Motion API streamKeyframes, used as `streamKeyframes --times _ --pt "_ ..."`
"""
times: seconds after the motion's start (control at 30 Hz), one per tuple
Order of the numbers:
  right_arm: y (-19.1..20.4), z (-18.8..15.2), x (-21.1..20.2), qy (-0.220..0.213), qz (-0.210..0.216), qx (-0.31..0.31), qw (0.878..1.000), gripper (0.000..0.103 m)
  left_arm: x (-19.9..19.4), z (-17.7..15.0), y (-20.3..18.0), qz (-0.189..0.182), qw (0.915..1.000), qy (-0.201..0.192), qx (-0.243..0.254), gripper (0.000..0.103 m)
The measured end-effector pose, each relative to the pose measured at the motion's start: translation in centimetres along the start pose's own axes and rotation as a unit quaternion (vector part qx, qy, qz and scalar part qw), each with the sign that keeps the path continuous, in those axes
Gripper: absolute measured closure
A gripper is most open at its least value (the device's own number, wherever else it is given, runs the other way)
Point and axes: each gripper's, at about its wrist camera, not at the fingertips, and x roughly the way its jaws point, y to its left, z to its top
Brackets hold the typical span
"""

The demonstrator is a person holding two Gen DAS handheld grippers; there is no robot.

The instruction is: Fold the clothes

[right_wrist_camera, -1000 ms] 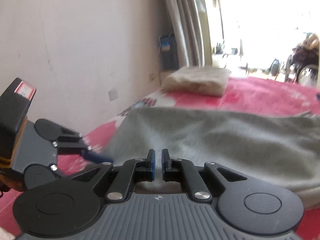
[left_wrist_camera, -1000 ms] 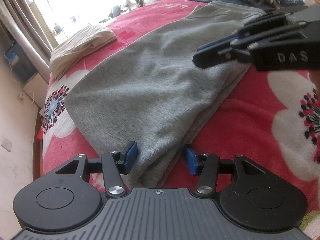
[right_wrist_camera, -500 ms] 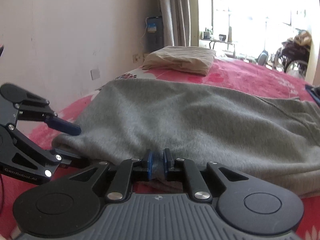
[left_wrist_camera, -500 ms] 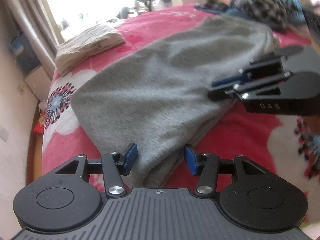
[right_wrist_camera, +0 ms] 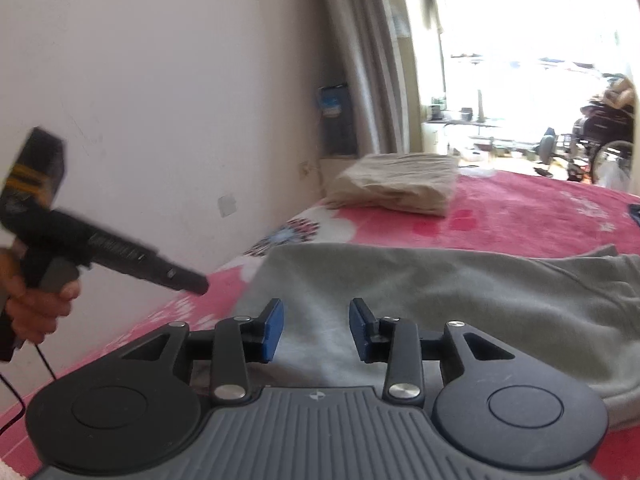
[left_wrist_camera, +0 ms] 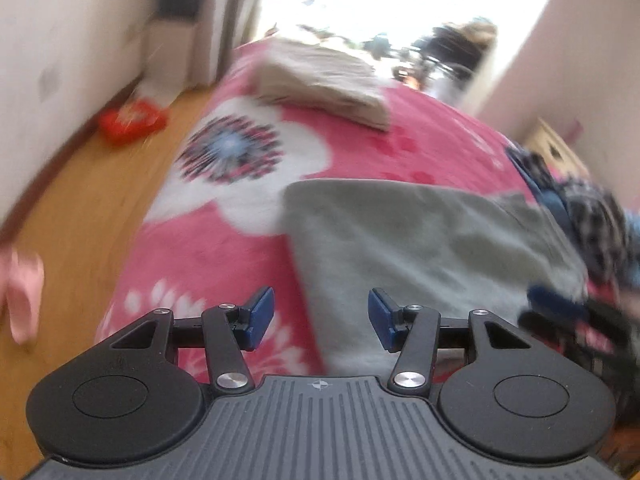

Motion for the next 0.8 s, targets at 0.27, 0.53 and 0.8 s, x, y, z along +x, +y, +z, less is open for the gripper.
streamKeyframes --times 0.27,0.53,0.8 --pt "5.7 -0.8 3.1 0.026 0.048 -0.117 0.992 0.061 0.8 -0.6 2.5 -0.009 0.998 0.027 -0.056 0.051" --pt "9.8 -3.3 6.7 0.052 0.063 -0.257 0.963 0.036 0.8 -0.5 2.9 -0.01 0.998 0.031 -0.055 0.051" --pt "11.5 -6.0 8.7 0.071 0.021 -0.369 0.927 0.036 0.7 -0.7 3.2 -0.002 0.9978 0.034 -0.058 0.051"
